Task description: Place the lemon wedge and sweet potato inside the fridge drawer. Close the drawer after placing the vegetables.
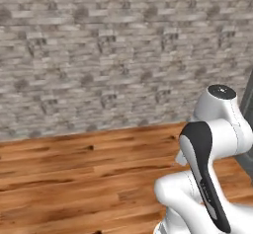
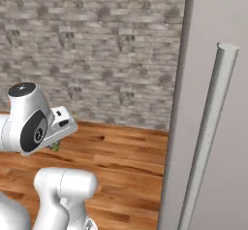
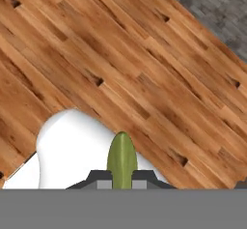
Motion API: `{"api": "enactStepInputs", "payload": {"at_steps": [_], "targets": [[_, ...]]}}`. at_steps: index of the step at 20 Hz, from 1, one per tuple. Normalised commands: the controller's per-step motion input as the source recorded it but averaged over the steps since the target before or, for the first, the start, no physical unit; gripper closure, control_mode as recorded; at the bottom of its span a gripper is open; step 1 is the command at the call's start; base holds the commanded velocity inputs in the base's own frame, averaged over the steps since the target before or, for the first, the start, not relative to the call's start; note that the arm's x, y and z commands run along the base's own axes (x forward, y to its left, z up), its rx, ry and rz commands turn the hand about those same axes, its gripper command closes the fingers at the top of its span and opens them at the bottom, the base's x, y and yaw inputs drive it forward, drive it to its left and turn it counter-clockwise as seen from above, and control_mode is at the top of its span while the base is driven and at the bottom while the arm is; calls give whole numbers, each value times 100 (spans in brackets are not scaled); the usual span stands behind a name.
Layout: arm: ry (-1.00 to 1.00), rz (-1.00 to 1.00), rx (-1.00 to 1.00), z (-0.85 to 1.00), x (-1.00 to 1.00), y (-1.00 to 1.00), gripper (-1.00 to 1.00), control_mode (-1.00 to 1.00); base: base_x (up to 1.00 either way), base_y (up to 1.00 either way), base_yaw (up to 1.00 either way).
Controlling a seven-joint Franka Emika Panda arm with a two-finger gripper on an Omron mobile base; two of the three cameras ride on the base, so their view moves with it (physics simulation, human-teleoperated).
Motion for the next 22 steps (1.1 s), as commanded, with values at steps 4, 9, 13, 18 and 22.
{"api": "enactStepInputs", "payload": {"at_steps": [4, 9, 13, 18, 22], "targets": [[0, 0, 0, 0, 0, 0, 100, 100, 99, 6, -51], [0, 0, 0, 0, 0, 0, 100, 100, 76, 4, -66], [0, 0, 0, 0, 0, 0, 100, 100, 51, 4, -78], [0, 0, 0, 0, 0, 0, 100, 100, 50, 17, -81], [0, 0, 0, 0, 0, 0, 100, 100, 65, 36, -78]]}}
